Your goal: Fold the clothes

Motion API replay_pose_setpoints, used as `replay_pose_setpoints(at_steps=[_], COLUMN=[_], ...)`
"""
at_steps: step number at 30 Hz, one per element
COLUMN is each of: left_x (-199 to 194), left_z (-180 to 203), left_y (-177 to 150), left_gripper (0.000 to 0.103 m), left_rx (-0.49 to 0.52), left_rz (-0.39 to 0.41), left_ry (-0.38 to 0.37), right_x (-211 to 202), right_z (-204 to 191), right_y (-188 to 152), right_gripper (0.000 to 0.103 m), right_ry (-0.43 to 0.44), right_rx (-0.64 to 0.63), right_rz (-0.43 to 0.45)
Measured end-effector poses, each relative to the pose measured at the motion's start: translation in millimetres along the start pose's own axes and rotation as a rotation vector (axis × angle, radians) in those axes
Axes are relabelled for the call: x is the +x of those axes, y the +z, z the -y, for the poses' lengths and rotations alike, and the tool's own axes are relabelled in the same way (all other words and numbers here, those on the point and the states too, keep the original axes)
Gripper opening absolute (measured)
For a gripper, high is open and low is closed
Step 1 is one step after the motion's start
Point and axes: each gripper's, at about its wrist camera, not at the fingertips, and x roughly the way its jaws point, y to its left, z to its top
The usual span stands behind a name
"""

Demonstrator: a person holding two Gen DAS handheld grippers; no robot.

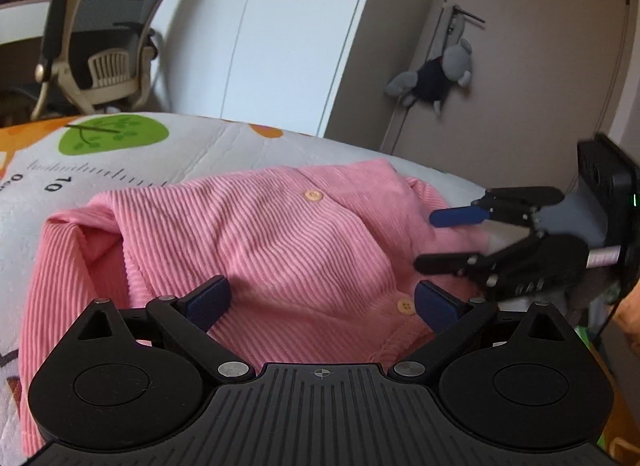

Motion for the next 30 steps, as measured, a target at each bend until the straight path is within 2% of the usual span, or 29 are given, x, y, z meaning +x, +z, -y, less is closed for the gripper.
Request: replay_pose_setpoints(at_steps=[3, 5, 6, 9, 14, 19, 22, 25, 30], left_x=[-1, -1, -2, -2, -2, -3, -3, -2, -2], left_z=[-4, -7, -8, -11, -12, -16, -16, -15, -14], left_y=[-1, 0, 1, 2, 2, 2, 2, 2, 1], left_gripper=[0.102, 0.103, 0.103, 0.103, 0.103, 0.103, 0.103, 0.103, 0.103], left_rx=[-0.019, -0.033, -0.039, -0.054, -0.063, -0.086, -0.086, -0.084, -0.081], left_rz=[0.007, 0.01, 0.012, 0.015, 0.016, 0.019, 0.018, 0.017, 0.017], left_ry=[0.013, 0.017, 0.019, 0.029, 0.038, 0.03, 0.03, 0.034, 0.039], right_x=[4, 9, 11, 38, 74, 45, 11, -7, 14], right_z=[22, 37, 44, 47, 44, 20, -1, -28, -46], right_y=[16, 27, 32, 38, 26, 30, 30, 21, -9], right_gripper=[0.066, 0.061, 0.056, 0.054, 0.057, 0.059, 0.06, 0.06, 0.062], right_ry=[0.021, 0.033, 0.039, 0.067, -0.049, -0.226, -0.098, 0.014, 0.02], right_rx=[0.13, 0.214, 0.257, 0.31, 0.218, 0.047, 0.031, -0.015, -0.054], right_rz=[0.033, 0.056, 0.067, 0.041, -0.002, 0.04, 0.085, 0.087, -0.009])
